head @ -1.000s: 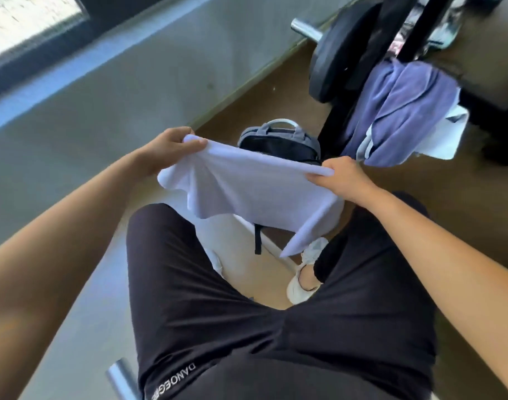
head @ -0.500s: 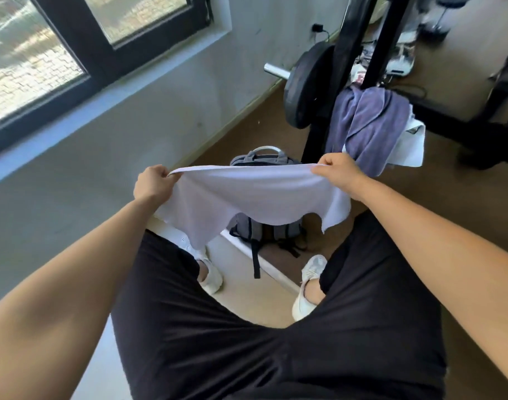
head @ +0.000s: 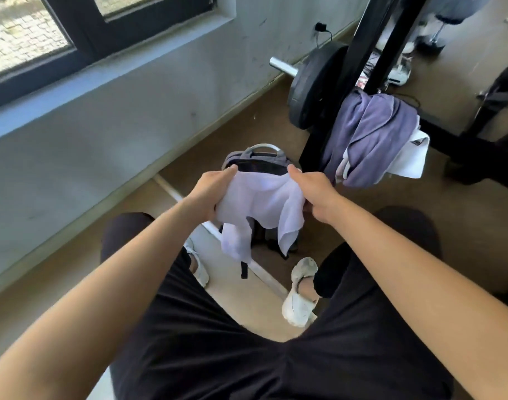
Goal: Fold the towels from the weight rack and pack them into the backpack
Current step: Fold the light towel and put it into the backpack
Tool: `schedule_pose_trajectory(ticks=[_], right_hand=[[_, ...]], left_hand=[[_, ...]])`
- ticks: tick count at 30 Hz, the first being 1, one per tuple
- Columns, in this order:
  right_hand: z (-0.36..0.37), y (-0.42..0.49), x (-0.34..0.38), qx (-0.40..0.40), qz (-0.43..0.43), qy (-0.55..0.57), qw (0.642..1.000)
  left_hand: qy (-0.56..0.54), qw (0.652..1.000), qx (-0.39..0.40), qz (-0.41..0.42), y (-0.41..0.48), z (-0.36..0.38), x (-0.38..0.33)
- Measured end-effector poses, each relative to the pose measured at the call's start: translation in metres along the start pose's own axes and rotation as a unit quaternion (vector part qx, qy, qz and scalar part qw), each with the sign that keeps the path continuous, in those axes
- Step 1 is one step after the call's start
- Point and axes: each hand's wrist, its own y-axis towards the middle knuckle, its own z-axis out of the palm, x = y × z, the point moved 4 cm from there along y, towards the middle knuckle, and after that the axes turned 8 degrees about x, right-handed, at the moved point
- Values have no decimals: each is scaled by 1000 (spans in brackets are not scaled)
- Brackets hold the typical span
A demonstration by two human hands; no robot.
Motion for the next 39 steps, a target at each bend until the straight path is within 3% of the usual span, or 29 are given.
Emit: schedule_pose_trajectory(ticks=[7, 12, 19, 23, 27, 30, 35, 39], right_hand=[[27, -25, -36, 145, -22, 36, 988], [27, -32, -60, 208, -17, 61, 976], [27, -23, -69, 214, -50, 11, 975], [24, -21, -71, 184, -74, -73, 977], [15, -22, -66, 115, -130, -120, 977], [14, -30, -63, 127, -140, -70, 980], [19, -42, -60, 220, -148, -78, 961], [20, -49, -55, 161, -199, -135, 957]], left_hand=[[-53, 987, 147, 41, -14, 58, 53], [-95, 981, 160, 55, -9, 64, 87], [-41, 972, 213, 89, -7, 57, 98], [-59, 975, 195, 91, -2, 58, 104], [-82, 986, 101, 107, -1, 52, 97], [-73, 987, 54, 130, -5, 48, 94], [-79, 983, 53, 157, -12, 43, 91], [-55, 978, 97, 175, -23, 46, 87]])
